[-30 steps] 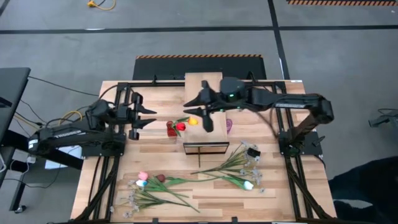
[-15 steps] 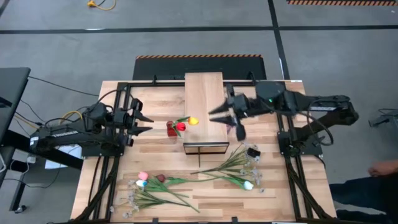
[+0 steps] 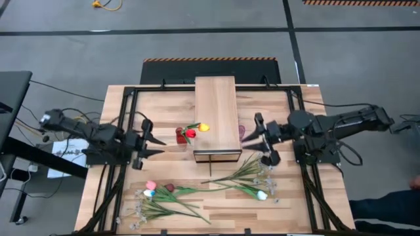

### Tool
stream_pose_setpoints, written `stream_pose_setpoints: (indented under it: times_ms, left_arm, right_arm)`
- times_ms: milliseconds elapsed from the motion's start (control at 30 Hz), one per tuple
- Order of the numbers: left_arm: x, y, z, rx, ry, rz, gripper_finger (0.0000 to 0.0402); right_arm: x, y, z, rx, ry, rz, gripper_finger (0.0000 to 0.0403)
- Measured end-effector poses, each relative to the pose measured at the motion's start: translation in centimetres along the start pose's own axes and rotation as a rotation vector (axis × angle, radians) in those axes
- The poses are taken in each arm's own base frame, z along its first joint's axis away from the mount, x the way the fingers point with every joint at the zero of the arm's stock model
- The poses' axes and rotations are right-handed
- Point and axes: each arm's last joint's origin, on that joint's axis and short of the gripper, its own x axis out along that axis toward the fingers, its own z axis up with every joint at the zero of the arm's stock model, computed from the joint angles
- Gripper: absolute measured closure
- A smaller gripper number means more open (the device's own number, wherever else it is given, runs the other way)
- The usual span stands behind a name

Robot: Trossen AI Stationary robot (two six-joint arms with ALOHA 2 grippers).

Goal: Pick and place flowers into a vace then onto a shelf
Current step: Put the maroon tulip into the red crystal vase

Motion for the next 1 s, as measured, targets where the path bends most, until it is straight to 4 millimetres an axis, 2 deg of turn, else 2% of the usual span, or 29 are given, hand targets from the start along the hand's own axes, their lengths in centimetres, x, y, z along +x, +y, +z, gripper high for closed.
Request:
stream_pose_setpoints:
  times_ms: [300,633,833,1000]
  left_arm:
    - [3.1,-4.1,0.4,0.095,0.293,0.076,0.0292]
    - [5.6,-8.0,2.8,0.006,0.571,0.022,0.0292]
    - [7.2,-9.5,2.5,-0.032,0.781,0.08,0.0292]
    - [8.2,-10.3,1.6,0.042,0.939,0.107,0.0292]
  right_arm:
    - [-0.3,4.4,-1.2,0.014,0.09,0.181,0.031]
    - [-0.4,7.8,-3.9,0.088,0.3,-0.029,0.031]
    - [-1.1,8.9,-4.6,0.151,0.348,-0.105,0.031]
    - [-1.3,9.4,-4.6,0.193,0.333,-0.141,0.031]
